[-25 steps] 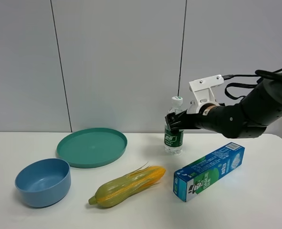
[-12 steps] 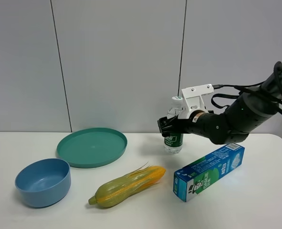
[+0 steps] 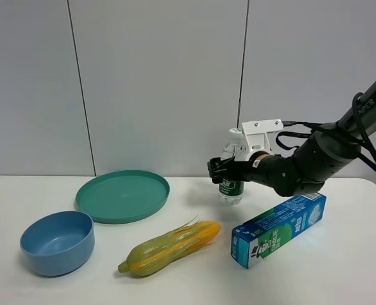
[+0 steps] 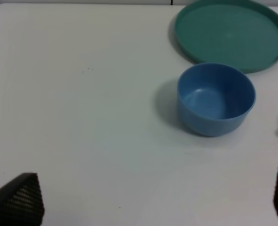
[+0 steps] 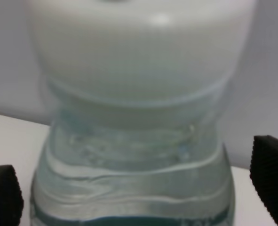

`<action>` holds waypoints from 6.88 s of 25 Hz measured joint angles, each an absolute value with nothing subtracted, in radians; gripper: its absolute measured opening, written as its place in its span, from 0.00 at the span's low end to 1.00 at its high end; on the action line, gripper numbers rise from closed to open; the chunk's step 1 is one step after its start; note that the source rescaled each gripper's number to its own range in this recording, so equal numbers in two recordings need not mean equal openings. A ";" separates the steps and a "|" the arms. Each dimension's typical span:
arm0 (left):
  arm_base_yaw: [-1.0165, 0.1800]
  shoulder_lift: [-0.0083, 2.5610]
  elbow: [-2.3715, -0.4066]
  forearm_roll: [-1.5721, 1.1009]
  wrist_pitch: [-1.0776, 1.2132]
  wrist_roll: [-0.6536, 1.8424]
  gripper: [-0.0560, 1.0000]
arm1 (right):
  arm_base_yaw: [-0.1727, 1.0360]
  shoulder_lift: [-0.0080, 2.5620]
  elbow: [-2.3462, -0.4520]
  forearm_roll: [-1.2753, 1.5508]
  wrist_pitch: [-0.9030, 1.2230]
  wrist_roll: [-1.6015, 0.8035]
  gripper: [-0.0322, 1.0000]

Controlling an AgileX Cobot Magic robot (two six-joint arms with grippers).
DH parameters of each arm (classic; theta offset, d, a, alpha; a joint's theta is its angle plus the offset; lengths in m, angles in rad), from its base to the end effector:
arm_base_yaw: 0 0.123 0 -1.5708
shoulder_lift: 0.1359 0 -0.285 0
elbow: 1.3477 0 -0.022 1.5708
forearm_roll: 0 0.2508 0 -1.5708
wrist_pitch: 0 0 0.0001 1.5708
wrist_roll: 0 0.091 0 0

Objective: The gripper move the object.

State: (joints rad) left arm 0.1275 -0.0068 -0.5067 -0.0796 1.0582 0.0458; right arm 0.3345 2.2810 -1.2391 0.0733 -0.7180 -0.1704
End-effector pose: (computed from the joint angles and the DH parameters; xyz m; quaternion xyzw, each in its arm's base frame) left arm -0.0059 -0.0071 0.2795 -0.0329 0.8477 0.0061 0.5294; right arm 0.4403 0.1484 0.0984 -0.1607 0.7694 0.0488 0.6163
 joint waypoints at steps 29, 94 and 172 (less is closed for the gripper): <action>0.127 -0.007 -0.507 -0.080 1.058 0.046 1.00 | 0.588 1.922 -1.330 -0.247 -0.516 0.078 0.05; 0.127 -0.007 -0.507 -0.080 1.058 0.046 1.00 | 0.914 2.349 -1.552 -0.238 -0.519 0.064 0.49; 0.127 -0.007 -0.507 -0.080 1.058 0.046 1.00 | 0.005 0.042 -0.499 0.039 0.862 0.055 0.68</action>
State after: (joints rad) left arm 0.1275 -0.0068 -0.5067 -0.0796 1.0582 0.0458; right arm 0.0055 0.0422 -0.4986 0.0394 0.8624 0.0554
